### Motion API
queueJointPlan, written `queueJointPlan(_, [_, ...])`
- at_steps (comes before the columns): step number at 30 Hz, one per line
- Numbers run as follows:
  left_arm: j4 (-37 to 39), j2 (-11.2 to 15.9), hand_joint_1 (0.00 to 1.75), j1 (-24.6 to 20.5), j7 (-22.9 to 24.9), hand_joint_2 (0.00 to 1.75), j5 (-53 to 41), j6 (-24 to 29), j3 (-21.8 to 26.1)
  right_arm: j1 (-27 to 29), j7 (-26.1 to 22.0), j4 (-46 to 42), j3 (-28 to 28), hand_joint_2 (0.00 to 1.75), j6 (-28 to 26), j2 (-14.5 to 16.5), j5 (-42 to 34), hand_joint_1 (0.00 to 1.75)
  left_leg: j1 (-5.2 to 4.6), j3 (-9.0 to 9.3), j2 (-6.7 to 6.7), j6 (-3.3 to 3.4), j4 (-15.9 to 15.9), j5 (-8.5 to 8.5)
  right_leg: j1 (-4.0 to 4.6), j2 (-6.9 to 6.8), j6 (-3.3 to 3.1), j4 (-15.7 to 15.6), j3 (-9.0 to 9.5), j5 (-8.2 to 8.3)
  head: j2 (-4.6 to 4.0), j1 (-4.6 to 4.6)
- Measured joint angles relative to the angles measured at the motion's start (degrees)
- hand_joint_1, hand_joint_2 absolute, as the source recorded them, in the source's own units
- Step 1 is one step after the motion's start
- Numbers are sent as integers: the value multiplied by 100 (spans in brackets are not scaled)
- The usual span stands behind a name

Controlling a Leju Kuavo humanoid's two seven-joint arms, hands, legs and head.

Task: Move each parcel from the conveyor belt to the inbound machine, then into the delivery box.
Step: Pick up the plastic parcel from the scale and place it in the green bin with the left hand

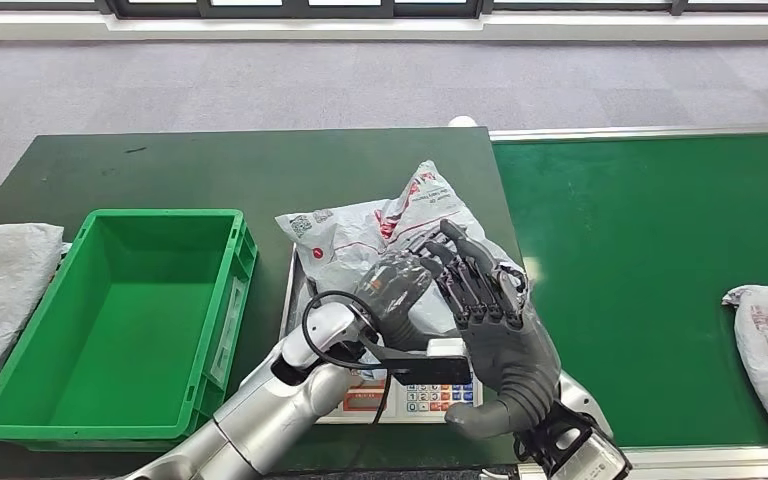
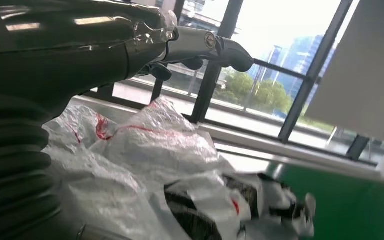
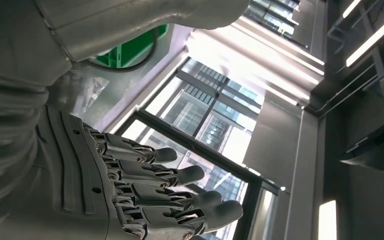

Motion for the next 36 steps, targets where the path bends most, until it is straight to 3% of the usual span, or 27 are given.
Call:
queueJointPlan(4, [618, -208, 0, -218, -16, 175, -396, -594, -451, -235, -34, 16, 34, 175, 141, 4, 67, 0, 0, 0, 1, 0, -1, 0, 0, 1, 0, 0, 0, 0, 0, -1])
queueJointPlan(12, [1737, -599, 0, -511, -244, 175, -501, -964, -959, -513, -38, 35, 149, 175, 254, 59, 124, 0, -1, -1, -1, 0, 0, 0, -1, 0, 1, 0, 2, 1, 0, 0])
queueJointPlan(19, [2345, -687, 0, -651, -306, 175, -375, -1563, -1174, -686, -130, 213, 236, 175, 304, 72, 93, 0, 1, 0, -1, 0, -1, 0, 2, 0, 0, 1, 4, 0, 0, -1])
queueJointPlan(26, [2635, -690, 1, -754, -252, 175, -210, -1561, -1220, -726, -197, 430, 295, 175, 285, 72, 99, 0, 2, 7, 0, 0, -1, 0, 3, 0, -1, 0, 12, -1, 0, -1])
queueJointPlan(27, [2656, -690, 10, -761, -238, 175, -200, -1551, -1220, -726, -208, 448, 299, 175, 285, 72, 102, 0, 2, 8, 0, 0, -1, 0, 2, 0, -1, 0, 13, -1, 0, -1])
queueJointPlan(30, [2704, -689, 138, -773, -209, 175, -154, -1529, -1219, -723, -226, 489, 320, 175, 285, 72, 102, 0, 1, 11, 0, 0, -1, 1, 2, -1, -1, 0, 16, -1, 0, -2])
queueJointPlan(31, [2711, -687, 172, -775, -210, 175, -130, -1512, -1219, -718, -227, 498, 329, 175, 286, 72, 102, 0, 1, 13, 0, 1, -1, 1, 2, -1, -1, 0, 18, -1, 0, -2])
queueJointPlan(36, [2690, -668, 175, -792, -269, 175, 23, -1379, -1203, -687, -228, 534, 341, 175, 304, 72, 89, 0, 1, 21, 0, 0, -1, 2, 2, -1, -1, 0, 27, 1, 0, -2])
